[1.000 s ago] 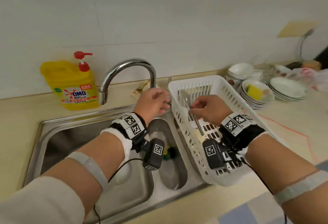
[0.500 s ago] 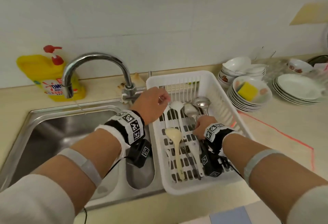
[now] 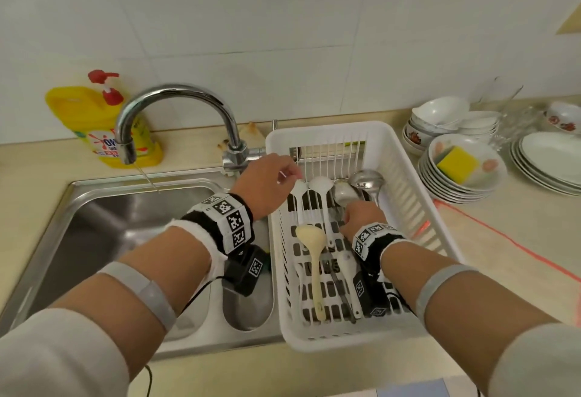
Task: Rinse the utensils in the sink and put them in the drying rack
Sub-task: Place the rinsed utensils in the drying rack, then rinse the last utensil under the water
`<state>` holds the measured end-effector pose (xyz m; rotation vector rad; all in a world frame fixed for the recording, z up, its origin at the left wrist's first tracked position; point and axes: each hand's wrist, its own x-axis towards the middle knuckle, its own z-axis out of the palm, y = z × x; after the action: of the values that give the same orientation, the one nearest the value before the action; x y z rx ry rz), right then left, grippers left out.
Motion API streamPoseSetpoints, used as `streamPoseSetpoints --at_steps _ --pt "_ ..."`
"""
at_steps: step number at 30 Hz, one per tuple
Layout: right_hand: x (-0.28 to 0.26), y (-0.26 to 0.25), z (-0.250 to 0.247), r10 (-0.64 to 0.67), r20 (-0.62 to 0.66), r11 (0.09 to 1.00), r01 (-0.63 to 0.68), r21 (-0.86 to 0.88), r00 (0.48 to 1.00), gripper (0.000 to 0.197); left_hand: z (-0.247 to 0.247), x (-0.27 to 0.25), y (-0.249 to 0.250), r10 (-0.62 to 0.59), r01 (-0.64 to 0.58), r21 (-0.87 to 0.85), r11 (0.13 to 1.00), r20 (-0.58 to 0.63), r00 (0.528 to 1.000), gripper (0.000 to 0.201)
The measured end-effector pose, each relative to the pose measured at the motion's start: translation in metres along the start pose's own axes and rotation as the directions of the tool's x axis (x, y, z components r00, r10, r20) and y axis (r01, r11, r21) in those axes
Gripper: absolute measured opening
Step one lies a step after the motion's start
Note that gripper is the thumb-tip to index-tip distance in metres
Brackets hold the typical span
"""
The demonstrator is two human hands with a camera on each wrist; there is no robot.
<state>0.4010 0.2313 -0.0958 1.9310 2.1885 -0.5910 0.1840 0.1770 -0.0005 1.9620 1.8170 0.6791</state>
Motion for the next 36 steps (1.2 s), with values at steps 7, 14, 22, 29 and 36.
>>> streamPoseSetpoints --at_steps 7,14,22,29,36 --pt "-0.012 0.008 -0.019 -0.003 -0.08 0.977 0.02 0.213 0.997 0.01 -0.003 0.001 -0.011 0.013 -0.012 -0.027 1.0 0.026 1.0 0.013" --pt "-0.018 -0.025 -0.06 -0.095 -0.14 0.961 0.128 0.246 0.986 0.017 -0.027 0.006 -0.033 -0.042 0.042 0.007 0.999 0.055 0.998 0.016" --pt "0.028 -0.112 -0.096 -0.357 -0.294 0.879 0.425 0.217 0.887 0.016 -0.06 0.006 -0.067 -0.115 0.108 0.161 0.981 0.034 0.993 0.012" --pt "0.086 -0.172 -0.109 -0.352 -0.088 0.934 0.344 -0.094 0.932 0.052 -0.07 0.011 -0.089 -0.195 0.185 0.269 0.945 0.012 0.981 0.011" --pt "0.104 -0.184 -0.097 -0.274 -0.057 0.961 0.271 -0.058 0.96 0.051 -0.07 0.012 -0.1 -0.24 0.222 0.267 0.938 0.034 0.97 0.016"
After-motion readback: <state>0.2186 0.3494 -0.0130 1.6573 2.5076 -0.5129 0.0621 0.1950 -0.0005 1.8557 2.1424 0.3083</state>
